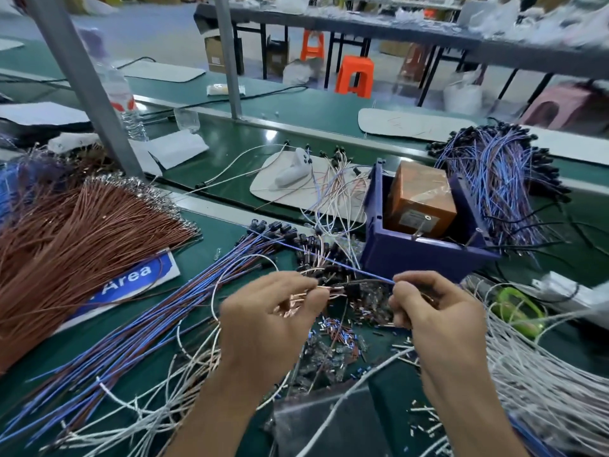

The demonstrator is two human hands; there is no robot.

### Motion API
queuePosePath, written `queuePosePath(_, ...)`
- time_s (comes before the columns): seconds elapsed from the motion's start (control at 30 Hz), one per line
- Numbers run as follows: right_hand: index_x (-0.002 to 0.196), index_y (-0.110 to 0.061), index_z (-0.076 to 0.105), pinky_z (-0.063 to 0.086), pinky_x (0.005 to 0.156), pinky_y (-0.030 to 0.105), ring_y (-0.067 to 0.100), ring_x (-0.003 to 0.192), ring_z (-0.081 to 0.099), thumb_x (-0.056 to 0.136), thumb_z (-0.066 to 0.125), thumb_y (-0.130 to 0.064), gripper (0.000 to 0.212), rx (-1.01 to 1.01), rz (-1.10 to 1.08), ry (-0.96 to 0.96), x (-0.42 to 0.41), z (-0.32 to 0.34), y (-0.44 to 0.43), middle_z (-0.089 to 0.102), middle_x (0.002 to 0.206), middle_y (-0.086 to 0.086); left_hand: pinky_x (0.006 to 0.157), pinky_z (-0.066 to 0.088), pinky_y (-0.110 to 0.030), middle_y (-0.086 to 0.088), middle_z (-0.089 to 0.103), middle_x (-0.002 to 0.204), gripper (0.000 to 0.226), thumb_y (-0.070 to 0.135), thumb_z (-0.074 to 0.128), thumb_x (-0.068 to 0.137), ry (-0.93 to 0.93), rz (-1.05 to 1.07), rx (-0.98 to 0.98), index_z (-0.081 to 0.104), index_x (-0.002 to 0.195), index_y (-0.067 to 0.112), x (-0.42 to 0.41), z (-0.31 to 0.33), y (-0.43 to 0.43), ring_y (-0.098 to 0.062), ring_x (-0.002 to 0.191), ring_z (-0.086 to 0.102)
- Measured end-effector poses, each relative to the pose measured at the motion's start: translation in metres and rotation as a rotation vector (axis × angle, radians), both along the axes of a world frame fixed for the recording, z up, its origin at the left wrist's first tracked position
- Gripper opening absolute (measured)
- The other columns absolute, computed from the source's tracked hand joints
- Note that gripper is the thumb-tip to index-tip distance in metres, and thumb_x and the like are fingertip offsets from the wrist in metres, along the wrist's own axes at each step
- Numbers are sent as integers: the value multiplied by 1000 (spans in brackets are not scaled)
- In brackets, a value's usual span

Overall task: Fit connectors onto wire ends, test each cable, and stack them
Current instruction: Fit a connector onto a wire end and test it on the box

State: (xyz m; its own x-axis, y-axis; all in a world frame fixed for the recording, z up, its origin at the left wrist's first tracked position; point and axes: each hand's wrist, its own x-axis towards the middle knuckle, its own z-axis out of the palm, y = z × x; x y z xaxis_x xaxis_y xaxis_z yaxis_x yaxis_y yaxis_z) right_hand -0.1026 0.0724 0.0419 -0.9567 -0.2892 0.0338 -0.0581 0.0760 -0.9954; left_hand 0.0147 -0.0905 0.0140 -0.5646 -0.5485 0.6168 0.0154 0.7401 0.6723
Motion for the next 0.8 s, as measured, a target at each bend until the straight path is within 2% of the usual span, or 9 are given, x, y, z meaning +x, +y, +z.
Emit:
queuePosePath(0.07, 81, -18, 78, 51, 54, 23, 17, 54, 58, 87, 71, 1, 20, -51, 41, -35, 4, 1, 7, 70, 67, 11, 73, 53, -17, 18, 72, 83, 42, 51, 71, 85, -110, -101, -43, 74, 122, 31, -13, 11, 14, 5, 74, 62)
queuePosePath(0.17, 76, -10, 77, 49, 52, 21, 19, 54, 56, 77, 76, 1, 11, -268, 91, -185, 5, 7, 20, 67, 68, 14, 72, 58, -33, 14, 77, 88, 27, 45, 70, 85, -260, -143, -137, 80, 107, 33, -34, 18, 26, -6, 79, 70)
queuePosePath(0.27, 72, -14, 76, 49, 52, 17, 12, 55, 58, 69, 76, -10, 5, -602, 38, -378, -4, 10, 45, 65, 66, 6, 72, 58, -31, 18, 77, 88, 17, 40, 69, 87, -280, -163, -129, 80, 97, 32, -40, 13, 24, -3, 79, 70)
queuePosePath(0.37, 74, -17, 74, 47, 71, 21, 9, 56, 49, 70, 79, -15, 6, -810, -61, -464, -15, 9, 73, 57, 64, -3, 67, 54, -20, 20, 77, 88, 9, 34, 78, 87, -325, -124, -160, 81, 96, 34, -39, 3, 15, 0, 76, 68)
queuePosePath(0.5, 71, -20, 72, 43, 93, 31, 12, 58, 46, 71, 74, -25, 6, -929, -170, -534, -25, 6, 94, 49, 62, -5, 58, 54, -25, 17, 72, 73, 6, 30, 79, 88, -290, -163, -221, 82, 93, 32, -39, -3, 15, -3, 66, 63)
queuePosePath(0.6, 66, -19, 65, 47, 94, 36, 17, 78, 63, 80, 66, -31, 17, -839, -67, -586, -32, 6, 100, 68, 87, 2, 57, 46, -27, 13, 61, 61, 6, 30, 74, 88, -240, -213, -390, 79, 85, 29, -42, -1, 31, -9, 59, 50)
queuePosePath(0.67, 66, -16, 62, 57, 79, 30, 18, 82, 68, 83, 61, -26, 19, -860, 37, -627, -37, 13, 102, 71, 98, 8, 66, 39, -27, 12, 58, 61, 11, 18, 82, 81, -265, -245, -536, 75, 80, 27, -46, -1, 42, -13, 63, 46)
queuePosePath(0.7, 69, -16, 63, 55, 63, 21, 13, 69, 66, 86, 59, -24, 19, -850, 94, -633, -38, 18, 103, 69, 93, 7, 71, 38, -28, 12, 58, 62, 16, 13, 83, 77, -281, -272, -594, 74, 78, 27, -48, -2, 46, -14, 65, 46)
queuePosePath(0.8, 78, -14, 68, 31, 37, 16, 7, 39, 37, 88, 63, -21, 13, -433, 229, -476, -39, 29, 97, 59, 72, 7, 81, 37, -29, 12, 57, 67, 17, 9, 76, 81, -277, -342, -741, 70, 79, 25, -54, -4, 55, -15, 70, 46)
